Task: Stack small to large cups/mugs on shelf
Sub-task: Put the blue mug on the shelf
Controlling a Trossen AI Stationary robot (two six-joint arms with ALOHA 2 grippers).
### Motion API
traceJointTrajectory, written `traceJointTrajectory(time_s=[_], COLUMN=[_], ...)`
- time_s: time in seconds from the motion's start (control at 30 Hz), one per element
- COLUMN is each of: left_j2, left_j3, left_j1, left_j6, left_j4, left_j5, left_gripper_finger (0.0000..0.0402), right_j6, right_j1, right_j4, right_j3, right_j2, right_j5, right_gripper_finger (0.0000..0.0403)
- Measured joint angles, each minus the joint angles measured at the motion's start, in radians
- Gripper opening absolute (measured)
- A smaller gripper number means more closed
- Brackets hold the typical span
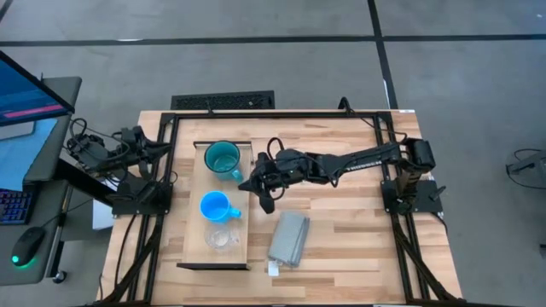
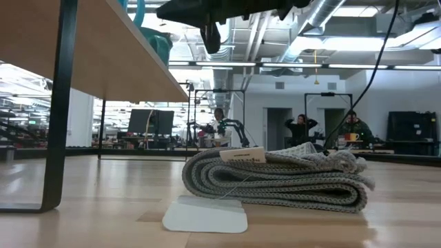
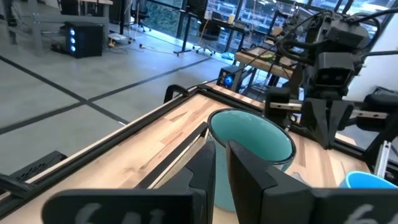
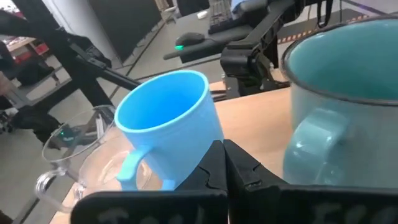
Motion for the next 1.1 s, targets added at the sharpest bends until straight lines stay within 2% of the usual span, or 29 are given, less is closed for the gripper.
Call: traceJointTrajectory(time_s=[0.5, 0.6, 1.1], left_j2=[0.0, 0.0, 0.0], left_j3=[0.0, 0.0, 0.0], left_j1=[0.0, 0.0, 0.0], left_j6=[0.003, 0.003, 0.002], left_j4=[0.0, 0.0, 0.0], left_j5=[0.016, 0.016, 0.016], left_gripper_finger=[0.0029, 0.0029, 0.0029], right_j6=[-0.034, -0.081, -0.093], right_j1=[0.01, 0.014, 0.022], right_j4=[-0.049, -0.059, -0.031], right_j3=[0.0, 0.0, 0.0], right_j2=[0.0, 0.0, 0.0], right_j5=[0.018, 0.056, 0.086], right_gripper_finger=[0.0004, 0.0005, 0.0005])
